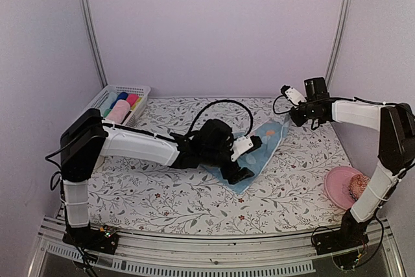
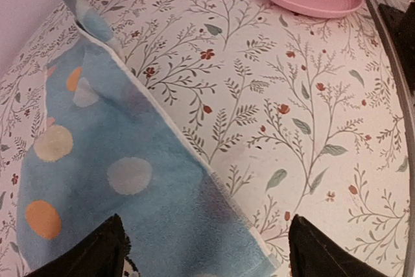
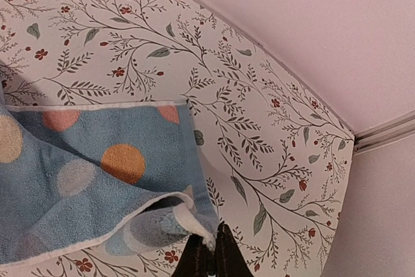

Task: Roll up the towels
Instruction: Pick up the towel from the center of the board.

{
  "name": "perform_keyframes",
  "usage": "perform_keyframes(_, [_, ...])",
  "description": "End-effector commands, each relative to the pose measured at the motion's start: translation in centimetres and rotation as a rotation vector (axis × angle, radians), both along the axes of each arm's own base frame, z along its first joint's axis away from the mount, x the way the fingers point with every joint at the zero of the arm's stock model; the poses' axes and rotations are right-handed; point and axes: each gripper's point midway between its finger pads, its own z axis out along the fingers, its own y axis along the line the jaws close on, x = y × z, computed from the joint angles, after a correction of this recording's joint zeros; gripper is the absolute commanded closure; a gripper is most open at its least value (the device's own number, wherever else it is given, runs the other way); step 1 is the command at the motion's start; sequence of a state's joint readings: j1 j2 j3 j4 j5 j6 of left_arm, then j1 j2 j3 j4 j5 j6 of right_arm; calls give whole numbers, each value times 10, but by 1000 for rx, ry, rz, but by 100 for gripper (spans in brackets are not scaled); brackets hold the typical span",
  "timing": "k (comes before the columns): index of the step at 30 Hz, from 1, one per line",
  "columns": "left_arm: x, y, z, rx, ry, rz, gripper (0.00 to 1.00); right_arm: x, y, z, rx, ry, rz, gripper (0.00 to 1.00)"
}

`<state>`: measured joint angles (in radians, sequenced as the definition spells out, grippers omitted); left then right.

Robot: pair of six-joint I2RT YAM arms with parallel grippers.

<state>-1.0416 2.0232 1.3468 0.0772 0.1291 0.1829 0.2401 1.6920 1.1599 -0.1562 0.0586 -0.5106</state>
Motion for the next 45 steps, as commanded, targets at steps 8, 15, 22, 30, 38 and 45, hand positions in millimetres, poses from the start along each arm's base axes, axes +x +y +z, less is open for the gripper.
perform_keyframes(8, [-60, 10, -62, 285, -31, -112, 27, 4, 5, 14, 67, -5, 20, 98])
perform_keyframes(15, [-66, 20, -94, 406, -15, -121, 47, 2, 8, 16, 81, -1, 30, 98])
perform_keyframes(22, [-61, 27, -108, 460, -24, -105, 57, 1, 10, 16, 91, 5, 39, 98])
perform_keyframes(30, [-61, 29, -121, 507, -10, -110, 79, 0, 12, 19, 102, -1, 48, 98])
perform_keyframes(38, [-47, 32, -108, 491, -22, -27, 100, -1, 15, 22, 112, -2, 67, 98])
perform_keyframes(45, [-23, 33, -39, 279, -58, 89, 100, -5, 20, 30, 124, -16, 103, 98])
